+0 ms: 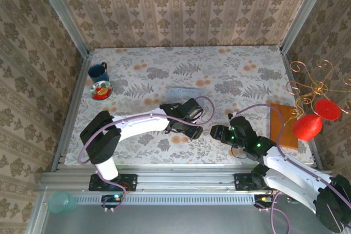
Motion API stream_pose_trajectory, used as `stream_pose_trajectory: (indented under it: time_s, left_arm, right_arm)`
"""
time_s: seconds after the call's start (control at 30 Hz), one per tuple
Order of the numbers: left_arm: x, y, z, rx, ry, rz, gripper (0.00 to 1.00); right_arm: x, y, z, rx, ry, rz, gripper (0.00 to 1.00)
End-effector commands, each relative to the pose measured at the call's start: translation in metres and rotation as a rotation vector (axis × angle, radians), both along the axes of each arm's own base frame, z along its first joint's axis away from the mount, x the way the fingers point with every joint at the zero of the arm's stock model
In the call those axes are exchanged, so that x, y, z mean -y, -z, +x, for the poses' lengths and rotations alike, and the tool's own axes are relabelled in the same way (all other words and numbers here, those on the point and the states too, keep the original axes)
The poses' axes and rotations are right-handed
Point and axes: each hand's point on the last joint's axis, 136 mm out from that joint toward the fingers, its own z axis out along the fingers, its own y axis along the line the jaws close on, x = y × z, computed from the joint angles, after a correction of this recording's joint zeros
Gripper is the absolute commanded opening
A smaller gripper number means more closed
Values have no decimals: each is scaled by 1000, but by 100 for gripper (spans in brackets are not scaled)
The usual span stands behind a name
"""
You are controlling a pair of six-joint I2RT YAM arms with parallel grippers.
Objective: Unlock the padlock with the key
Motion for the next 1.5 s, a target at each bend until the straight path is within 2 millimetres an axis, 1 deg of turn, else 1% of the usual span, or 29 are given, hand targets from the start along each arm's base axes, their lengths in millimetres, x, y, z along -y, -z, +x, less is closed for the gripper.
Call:
stream_pose_trajectory:
  time_s: [0.0,0.07,0.2,0.43,0.63,0.8,0.97,1.17,1.3,1.4,1.47]
  left_arm:
    - [-16,14,-11,-35,64,146,48]
    - [-12,19,-16,-51,86,175,44]
    - [-7,26,-19,-53,109,219,43]
    - [-7,35,-15,-58,84,273,40]
    - [-8,44,-16,-77,81,307,37]
    - [-9,51,-17,-94,77,325,32]
    - [-9,53,-18,-96,67,331,22]
    - [-5,50,-15,-86,35,288,14]
    - [-2,44,-12,-84,-6,233,9]
    - [1,34,-8,-82,-50,148,4]
    - [3,21,-2,-72,-102,59,2]
  right_arm:
    - [15,8,-5,-9,41,-40,55]
    - [16,8,-6,-8,46,-33,55]
    - [16,11,-7,-15,44,-35,56]
    - [15,12,-7,-18,40,-26,56]
    - [14,12,-6,-17,36,-25,56]
    - [14,14,-7,-22,35,-23,56]
    - [15,15,-8,-22,37,-20,56]
    - [14,15,-8,-21,37,-14,57]
    - [13,16,-8,-23,36,-11,57]
    - [11,17,-8,-25,30,0,56]
    - [8,16,-7,-22,24,22,56]
